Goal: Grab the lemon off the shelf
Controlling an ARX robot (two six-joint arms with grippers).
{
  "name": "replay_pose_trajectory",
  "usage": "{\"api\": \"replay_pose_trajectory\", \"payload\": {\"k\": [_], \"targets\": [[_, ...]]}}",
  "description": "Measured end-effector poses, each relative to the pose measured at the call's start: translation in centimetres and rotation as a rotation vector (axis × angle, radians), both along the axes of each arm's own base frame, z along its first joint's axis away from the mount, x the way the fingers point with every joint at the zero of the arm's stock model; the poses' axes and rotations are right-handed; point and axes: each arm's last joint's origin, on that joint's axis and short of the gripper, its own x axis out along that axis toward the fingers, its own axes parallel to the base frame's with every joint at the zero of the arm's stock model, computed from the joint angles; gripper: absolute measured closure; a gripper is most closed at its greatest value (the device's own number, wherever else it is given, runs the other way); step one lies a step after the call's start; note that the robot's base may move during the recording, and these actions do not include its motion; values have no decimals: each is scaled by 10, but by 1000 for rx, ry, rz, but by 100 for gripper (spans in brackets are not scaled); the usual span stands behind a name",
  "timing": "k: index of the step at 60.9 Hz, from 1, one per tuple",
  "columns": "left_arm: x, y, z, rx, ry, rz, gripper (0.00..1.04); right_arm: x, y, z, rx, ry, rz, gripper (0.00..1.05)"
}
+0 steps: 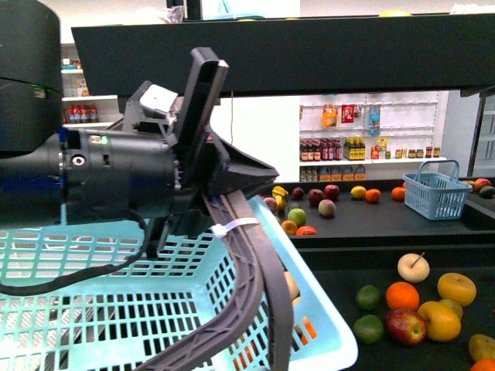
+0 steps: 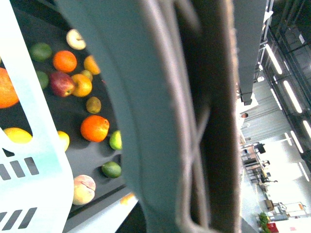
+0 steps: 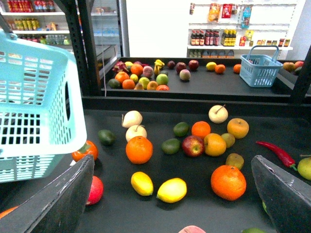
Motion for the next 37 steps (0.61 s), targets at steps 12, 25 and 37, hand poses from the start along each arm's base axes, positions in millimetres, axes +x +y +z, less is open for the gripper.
{"api": "replay_pose_trajectory", "payload": {"k": [12,25,37], "targets": [[1,-24,3,-14,-22,-32,99,0,0,0,0,0,0,7],[4,-32,-2,16,-1,-16,99,5,-2,-5,35,259,-170,7],[4,-32,-2,20,-5,-8,99,46,-14,-12,160,432,-248,7]]}}
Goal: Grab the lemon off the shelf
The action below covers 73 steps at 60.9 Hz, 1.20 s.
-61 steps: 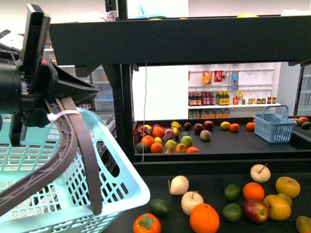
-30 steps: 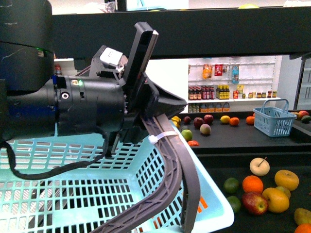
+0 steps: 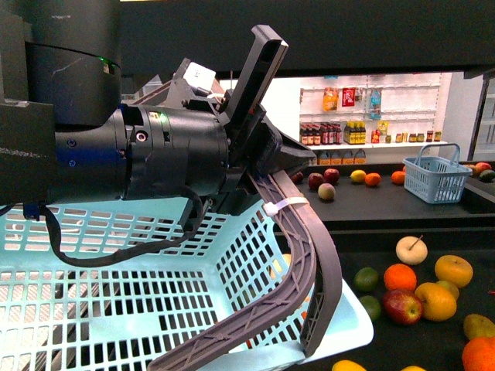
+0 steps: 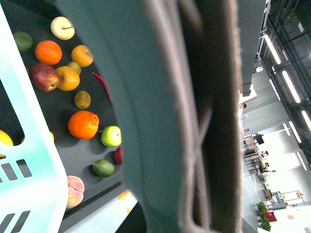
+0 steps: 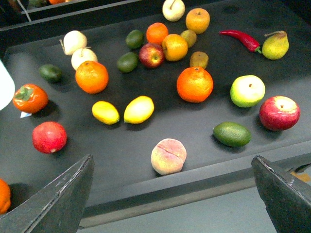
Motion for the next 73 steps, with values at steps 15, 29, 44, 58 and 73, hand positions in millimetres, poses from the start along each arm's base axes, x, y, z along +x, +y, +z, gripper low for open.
{"api": "replay_pose_trajectory", "payload": {"k": [15,29,44,58,73], "targets": [[0,0,0,1,-1,-2,99,106,-9,-28,140,212,-69,7],[0,0,0,2,-2,-1,99,181,-21,-108,235,437,-188,7],[0,0,0,1,-2,-2,99,239,-18,-136,337,413,-221,7],[0,0,0,1,-2,-1,99,276,-9,-168,403,436,-267,7],[0,0,0,1,-2,-2,99,309,-3,-186,432,405,-270,7]]}}
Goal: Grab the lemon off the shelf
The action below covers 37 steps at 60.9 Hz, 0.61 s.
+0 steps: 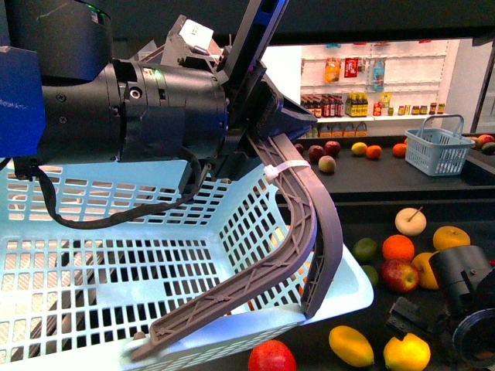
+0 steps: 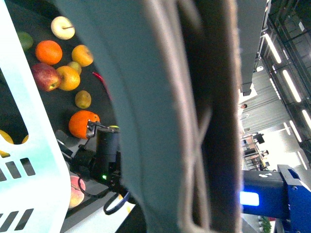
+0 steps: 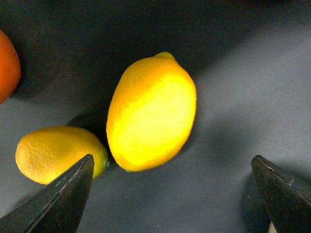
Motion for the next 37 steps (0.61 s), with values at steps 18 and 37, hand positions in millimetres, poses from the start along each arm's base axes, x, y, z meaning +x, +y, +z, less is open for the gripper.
{"api": "replay_pose_trajectory", "payload": {"k": [18,37], "targets": [[0,0,0,0,0,1,99,25,2,-19,10,7,-12,7],[0,0,0,0,0,0,99,43,2,-34,12,5,-13,7]]}}
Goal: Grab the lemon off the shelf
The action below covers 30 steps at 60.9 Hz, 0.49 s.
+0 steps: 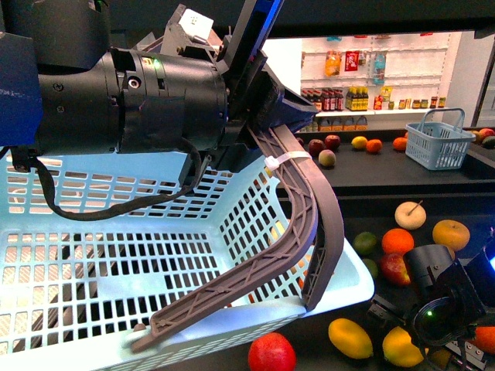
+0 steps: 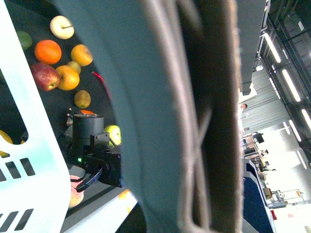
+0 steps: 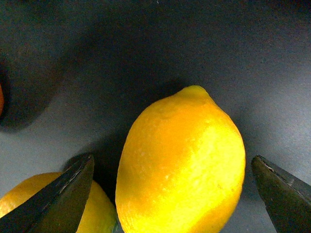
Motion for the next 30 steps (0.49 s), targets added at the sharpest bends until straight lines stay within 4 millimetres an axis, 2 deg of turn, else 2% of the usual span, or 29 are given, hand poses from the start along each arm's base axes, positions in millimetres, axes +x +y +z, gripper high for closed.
{"api": "replay_pose_trajectory", "payload": {"k": [18,26,30], "targets": [[0,0,0,0,0,0,99,4,0,-11,-6,26,6,8],[0,0,0,0,0,0,99,5,0,-12,-5,21,11,28],[0,0,0,0,0,0,99,5,0,-12,-1,16,15,34]]}}
